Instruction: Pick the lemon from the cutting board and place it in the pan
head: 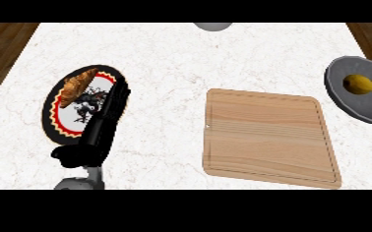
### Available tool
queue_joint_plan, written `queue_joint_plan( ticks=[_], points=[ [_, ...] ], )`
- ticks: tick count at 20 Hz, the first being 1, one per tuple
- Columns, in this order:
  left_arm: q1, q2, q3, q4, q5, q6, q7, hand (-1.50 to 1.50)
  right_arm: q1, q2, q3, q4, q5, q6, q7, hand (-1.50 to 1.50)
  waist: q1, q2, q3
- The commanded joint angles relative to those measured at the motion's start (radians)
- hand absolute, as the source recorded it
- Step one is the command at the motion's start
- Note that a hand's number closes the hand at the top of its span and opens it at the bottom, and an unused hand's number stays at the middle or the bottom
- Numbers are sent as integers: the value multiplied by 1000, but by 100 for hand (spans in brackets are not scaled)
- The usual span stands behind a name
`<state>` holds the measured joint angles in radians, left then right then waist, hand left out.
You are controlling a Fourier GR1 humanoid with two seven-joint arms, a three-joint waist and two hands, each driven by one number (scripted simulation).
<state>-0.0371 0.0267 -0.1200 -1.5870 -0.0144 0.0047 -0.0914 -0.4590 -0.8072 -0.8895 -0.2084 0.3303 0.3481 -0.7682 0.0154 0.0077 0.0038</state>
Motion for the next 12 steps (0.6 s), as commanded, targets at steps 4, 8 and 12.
queue_joint_plan(
  ticks=[4,8,12],
  points=[
    [5,10,9,-45,-1,-2,35,0,83,25,43,-29,-38,5,-80,-150,-3,-4,-1],
    [14,-25,-66,56,-36,76,-57,0,101,20,86,-51,-34,30,-80,-150,-11,-5,-2],
    [-48,8,43,76,24,-16,-12,0,103,62,125,-95,-57,-10,-67,-150,-14,-7,-4]
  ],
)
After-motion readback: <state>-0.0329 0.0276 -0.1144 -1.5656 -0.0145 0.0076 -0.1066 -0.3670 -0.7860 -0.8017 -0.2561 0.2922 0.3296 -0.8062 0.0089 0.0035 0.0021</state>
